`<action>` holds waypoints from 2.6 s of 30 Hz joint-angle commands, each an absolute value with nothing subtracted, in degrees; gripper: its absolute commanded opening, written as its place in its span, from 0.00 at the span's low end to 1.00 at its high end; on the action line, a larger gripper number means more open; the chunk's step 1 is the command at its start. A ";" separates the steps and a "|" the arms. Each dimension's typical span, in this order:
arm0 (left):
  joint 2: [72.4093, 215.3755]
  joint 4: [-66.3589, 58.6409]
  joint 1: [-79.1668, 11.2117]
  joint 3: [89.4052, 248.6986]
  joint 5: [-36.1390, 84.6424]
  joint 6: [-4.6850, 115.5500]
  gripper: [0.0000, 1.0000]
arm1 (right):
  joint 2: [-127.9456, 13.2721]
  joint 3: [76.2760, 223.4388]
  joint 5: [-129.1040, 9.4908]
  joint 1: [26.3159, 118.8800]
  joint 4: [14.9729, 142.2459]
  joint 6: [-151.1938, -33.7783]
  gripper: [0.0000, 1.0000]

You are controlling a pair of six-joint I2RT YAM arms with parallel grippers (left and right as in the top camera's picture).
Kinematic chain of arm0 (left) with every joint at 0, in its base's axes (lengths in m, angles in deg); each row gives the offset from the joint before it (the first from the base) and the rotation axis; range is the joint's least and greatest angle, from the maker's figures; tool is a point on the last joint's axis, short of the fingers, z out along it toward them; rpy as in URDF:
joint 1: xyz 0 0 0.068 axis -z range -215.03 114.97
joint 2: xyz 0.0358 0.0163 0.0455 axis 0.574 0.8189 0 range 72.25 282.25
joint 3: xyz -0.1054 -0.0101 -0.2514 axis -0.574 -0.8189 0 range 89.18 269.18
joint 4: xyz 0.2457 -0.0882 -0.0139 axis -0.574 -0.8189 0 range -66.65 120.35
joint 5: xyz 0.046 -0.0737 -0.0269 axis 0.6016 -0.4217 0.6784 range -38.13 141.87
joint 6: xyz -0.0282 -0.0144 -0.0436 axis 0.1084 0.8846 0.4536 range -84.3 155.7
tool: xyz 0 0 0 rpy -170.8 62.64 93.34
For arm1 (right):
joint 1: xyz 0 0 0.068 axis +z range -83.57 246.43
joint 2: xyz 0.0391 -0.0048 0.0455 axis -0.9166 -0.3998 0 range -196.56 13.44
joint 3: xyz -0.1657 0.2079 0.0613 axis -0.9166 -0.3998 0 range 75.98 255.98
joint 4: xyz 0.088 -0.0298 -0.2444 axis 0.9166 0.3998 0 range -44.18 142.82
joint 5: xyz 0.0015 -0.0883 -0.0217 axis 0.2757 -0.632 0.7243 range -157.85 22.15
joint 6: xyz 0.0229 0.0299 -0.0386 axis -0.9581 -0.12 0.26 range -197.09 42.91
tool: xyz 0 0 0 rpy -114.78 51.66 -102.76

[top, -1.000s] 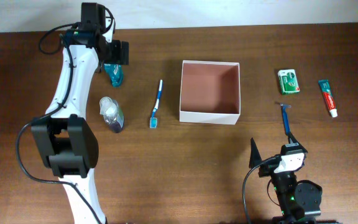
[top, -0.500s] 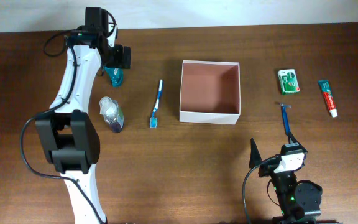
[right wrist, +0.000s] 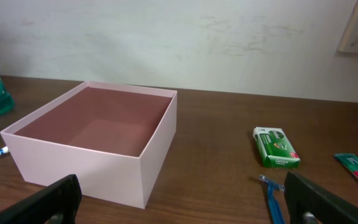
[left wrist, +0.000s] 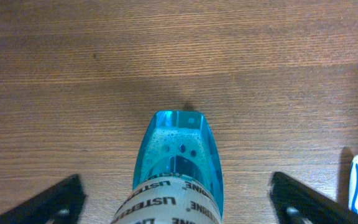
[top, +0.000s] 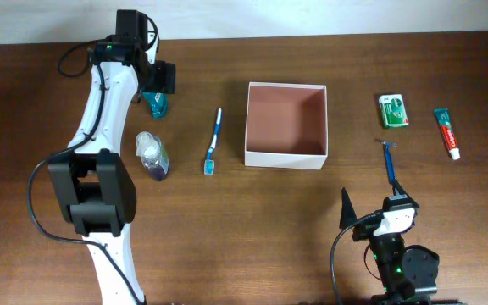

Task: Pack container
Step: 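Lower the left gripper and close it on the mouthwash bottle, then lift the mouthwash bottle and carry it over the pink box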

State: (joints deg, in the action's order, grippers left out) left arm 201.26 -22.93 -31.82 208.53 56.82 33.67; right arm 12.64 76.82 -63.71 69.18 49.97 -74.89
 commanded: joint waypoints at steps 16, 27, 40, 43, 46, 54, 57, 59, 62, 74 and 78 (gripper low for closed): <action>201.78 -23.28 -31.93 208.11 57.69 32.82 0.45 | 13.23 76.30 -63.21 69.48 49.83 -74.52 0.99; 201.78 -23.28 -31.93 208.59 57.69 32.82 0.21 | 13.23 76.30 -63.21 69.48 49.83 -74.52 0.99; 201.78 -30.95 -31.65 225.84 57.61 32.84 0.15 | 13.23 76.30 -63.21 69.48 49.83 -74.52 0.99; 201.78 -34.16 -31.37 232.87 56.49 32.87 0.14 | 13.23 76.30 -63.21 69.48 49.83 -74.52 0.99; 201.78 -37.05 -30.64 239.82 52.86 32.87 0.14 | 13.23 76.30 -63.21 69.48 49.83 -74.52 0.99; 201.78 -42.49 -26.19 252.81 43.33 32.89 0.14 | 13.23 76.30 -63.21 69.46 49.83 -74.52 0.99; 201.78 -44.72 -23.06 254.84 42.41 32.87 0.14 | 13.23 76.30 -63.21 69.48 49.83 -74.52 0.99; 201.78 -45.97 -20.59 255.23 42.39 32.87 0.15 | 13.23 76.30 -63.21 69.48 49.83 -74.52 0.99; 201.78 -47.80 -16.98 255.19 42.41 32.87 0.14 | 13.23 76.30 -63.21 69.48 49.83 -74.52 0.99; 204.36 -52.48 -10.45 255.10 42.63 33.59 0.14 | 13.23 76.30 -63.21 69.48 49.83 -74.52 0.99; 207.59 -53.27 -10.40 255.08 42.09 36.01 0.14 | 13.23 76.30 -63.21 69.48 49.83 -74.52 0.99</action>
State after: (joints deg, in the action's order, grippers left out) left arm 204.60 -53.20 -10.34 253.83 43.25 33.91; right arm 12.64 76.82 -63.71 69.18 49.97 -74.91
